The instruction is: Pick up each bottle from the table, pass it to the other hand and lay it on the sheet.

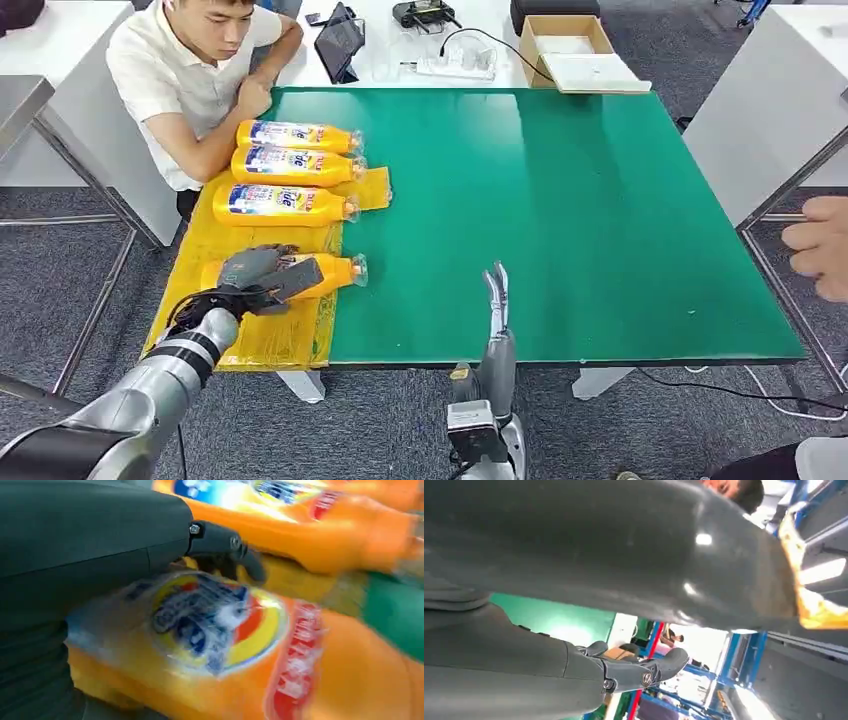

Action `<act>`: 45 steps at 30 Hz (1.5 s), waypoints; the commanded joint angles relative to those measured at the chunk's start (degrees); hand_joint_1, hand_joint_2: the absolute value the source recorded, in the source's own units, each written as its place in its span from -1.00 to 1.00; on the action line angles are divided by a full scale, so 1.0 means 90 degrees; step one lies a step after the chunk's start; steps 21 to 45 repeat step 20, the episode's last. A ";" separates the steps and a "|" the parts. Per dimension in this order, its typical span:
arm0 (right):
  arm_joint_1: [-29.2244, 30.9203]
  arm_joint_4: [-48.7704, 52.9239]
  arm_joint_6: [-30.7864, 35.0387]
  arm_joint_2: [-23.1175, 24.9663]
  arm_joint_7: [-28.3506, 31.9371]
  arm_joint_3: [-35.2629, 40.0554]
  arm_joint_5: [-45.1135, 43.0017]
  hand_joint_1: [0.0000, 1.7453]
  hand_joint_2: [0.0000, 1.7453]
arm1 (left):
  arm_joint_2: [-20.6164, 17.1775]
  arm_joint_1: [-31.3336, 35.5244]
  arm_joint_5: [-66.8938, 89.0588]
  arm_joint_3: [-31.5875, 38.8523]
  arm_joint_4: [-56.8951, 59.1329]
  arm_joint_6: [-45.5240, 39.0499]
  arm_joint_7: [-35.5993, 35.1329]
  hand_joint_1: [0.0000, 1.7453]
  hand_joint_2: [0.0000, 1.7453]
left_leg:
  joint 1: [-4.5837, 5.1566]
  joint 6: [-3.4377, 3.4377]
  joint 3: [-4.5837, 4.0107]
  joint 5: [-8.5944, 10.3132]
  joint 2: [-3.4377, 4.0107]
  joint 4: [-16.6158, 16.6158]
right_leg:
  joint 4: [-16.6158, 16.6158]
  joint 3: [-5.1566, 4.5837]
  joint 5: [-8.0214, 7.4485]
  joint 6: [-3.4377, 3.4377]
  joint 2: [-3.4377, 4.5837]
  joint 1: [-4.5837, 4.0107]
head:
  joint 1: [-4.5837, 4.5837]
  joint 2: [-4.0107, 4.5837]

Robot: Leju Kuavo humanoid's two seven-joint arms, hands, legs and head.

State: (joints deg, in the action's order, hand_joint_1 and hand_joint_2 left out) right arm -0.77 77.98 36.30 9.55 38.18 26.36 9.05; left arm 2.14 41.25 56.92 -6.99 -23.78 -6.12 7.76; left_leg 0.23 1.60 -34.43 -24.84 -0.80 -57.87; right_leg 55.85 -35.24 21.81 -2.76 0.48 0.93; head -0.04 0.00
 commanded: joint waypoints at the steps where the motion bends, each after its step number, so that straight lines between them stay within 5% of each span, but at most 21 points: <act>1: 0.0319 -0.0692 0.0366 -0.0214 0.0202 0.0258 -0.0016 -1.00 -1.00 | 0.0079 0.0013 0.0001 0.0047 0.0542 0.0425 0.0190 -1.00 1.00 | -0.0003 -0.0009 0.0031 -0.0006 0.0020 0.0012 | -0.0013 0.0027 0.0001 0.0010 0.0010 -0.0005 | 0.0002 0.0000; 2: 0.0326 -0.0701 0.0339 -0.0228 0.0202 0.0258 -0.0032 -1.00 -1.00 | 0.0115 -0.0039 -0.0118 0.0076 0.0456 0.0476 0.0382 -1.00 -1.00 | -0.0002 -0.0006 0.0024 -0.0004 0.0017 0.0008 | -0.0009 0.0020 0.0000 0.0007 0.0008 -0.0003 | 0.0000 0.0000; 13: 0.0350 -0.0843 0.0241 -0.0286 0.0202 0.0305 -0.0017 -1.00 -1.00 | 0.0295 -0.0545 -0.0803 0.0155 -0.0234 0.0243 0.1525 -1.00 -1.00 | -0.0004 -0.0011 0.0041 -0.0007 0.0020 0.0014 | -0.0016 0.0036 0.0000 0.0013 0.0012 -0.0006 | 0.0000 0.0000; 14: 0.0339 -0.0830 0.0235 -0.0294 0.0202 0.0308 -0.0012 -1.00 -1.00 | 0.0325 -0.0596 -0.0823 0.0139 -0.0313 0.0119 0.1576 -1.00 1.00 | 0.0000 -0.0008 0.0037 -0.0004 0.0010 0.0014 | -0.0013 0.0033 0.0001 0.0009 0.0005 -0.0002 | 0.0000 0.0000; 17: 0.0217 -0.0699 0.0227 -0.0303 0.0202 0.0297 0.0042 -1.00 -1.00 | 0.0735 -0.1391 -0.1903 0.0493 -0.1742 -0.1367 0.2731 -1.00 1.00 | 0.0001 -0.0006 0.0038 -0.0005 0.0005 0.0015 | -0.0016 0.0036 0.0003 0.0007 0.0000 -0.0001 | 0.0000 0.0000; 45: 0.0192 -0.0648 0.0228 -0.0318 0.0202 0.0316 0.0026 -1.00 -1.00 | 0.0768 -0.1514 -0.2114 0.0501 -0.1980 -0.1364 0.2841 -1.00 1.00 | -0.0003 -0.0004 0.0018 -0.0008 0.0008 0.0003 | -0.0008 0.0016 0.0006 0.0005 -0.0001 -0.0004 | 0.0000 0.0000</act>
